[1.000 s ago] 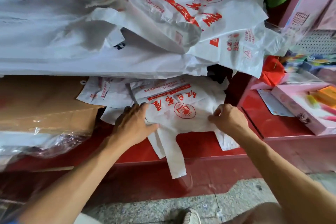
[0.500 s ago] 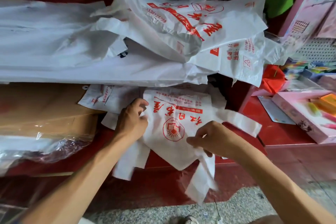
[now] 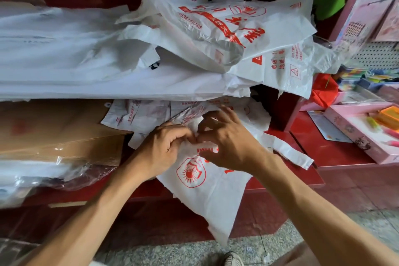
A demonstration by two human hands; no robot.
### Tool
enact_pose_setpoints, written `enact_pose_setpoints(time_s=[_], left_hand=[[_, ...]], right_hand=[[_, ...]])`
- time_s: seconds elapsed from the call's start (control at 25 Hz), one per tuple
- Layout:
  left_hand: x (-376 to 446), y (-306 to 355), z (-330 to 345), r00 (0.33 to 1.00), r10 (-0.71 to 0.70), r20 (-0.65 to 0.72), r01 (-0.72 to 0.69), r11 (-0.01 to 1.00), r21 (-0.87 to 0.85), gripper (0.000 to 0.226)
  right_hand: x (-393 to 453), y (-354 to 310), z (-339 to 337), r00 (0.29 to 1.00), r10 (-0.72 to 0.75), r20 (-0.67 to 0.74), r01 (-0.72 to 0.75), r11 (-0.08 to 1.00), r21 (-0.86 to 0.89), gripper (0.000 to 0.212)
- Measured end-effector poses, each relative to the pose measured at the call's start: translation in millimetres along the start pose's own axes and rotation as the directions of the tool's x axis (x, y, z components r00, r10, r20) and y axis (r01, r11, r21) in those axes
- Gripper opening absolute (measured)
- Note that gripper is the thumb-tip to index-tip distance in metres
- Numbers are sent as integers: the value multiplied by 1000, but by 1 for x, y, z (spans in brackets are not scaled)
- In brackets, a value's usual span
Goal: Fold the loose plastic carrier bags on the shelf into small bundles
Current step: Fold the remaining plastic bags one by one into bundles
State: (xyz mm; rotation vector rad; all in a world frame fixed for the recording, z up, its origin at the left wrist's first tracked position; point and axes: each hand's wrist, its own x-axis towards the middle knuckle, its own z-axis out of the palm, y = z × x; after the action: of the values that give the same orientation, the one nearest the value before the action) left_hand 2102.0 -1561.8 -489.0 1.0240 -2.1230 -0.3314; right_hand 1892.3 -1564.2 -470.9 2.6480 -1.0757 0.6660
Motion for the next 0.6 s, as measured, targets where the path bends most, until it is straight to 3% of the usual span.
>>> enact_pose_setpoints(time_s=[0.04, 0.12, 0.24, 0.28, 0.36, 0.4, 0.48, 0.52, 0.6], left_hand=[[-2, 0, -3, 996, -85, -39, 84, 996, -19, 28], [-6, -4, -16, 958, -284, -30, 280, 955, -102, 18], [-10, -7, -34, 824, -469, 317, 558, 766, -318, 37], [-12, -6, -35, 808, -486, 332, 586, 724, -364, 35], [-10, -8, -36, 809, -570, 140, 561, 680, -473, 26], [-9, -9, -36, 788, -615, 27, 530, 655, -538, 26], [-7, -12, -37, 726, -677, -122, 509, 648, -566, 29], [-6, -15, -37, 698, -695, -171, 530, 663, -529, 30], [-8, -22, -34, 666, -708, -234, 574, 687, -445, 30]], right_hand=[[3, 1, 0, 1000, -12, -29, 13, 999, 38, 23], [5, 10, -4, 1000, 15, -23, -12, 990, 140, 23], [4, 23, -12, 997, 52, 59, -69, 940, 333, 40], [2, 25, -16, 989, 118, 86, -144, 866, 478, 43], [1, 25, -24, 965, 236, 118, -257, 735, 628, 35], [0, 23, -28, 959, 255, 125, -277, 737, 616, 29], [-5, 15, -31, 918, 294, 268, -397, 663, 634, 23], [-7, 11, -28, 871, 347, 347, -490, 577, 653, 24], [-8, 8, -16, 744, 550, 379, -646, 447, 619, 33]])
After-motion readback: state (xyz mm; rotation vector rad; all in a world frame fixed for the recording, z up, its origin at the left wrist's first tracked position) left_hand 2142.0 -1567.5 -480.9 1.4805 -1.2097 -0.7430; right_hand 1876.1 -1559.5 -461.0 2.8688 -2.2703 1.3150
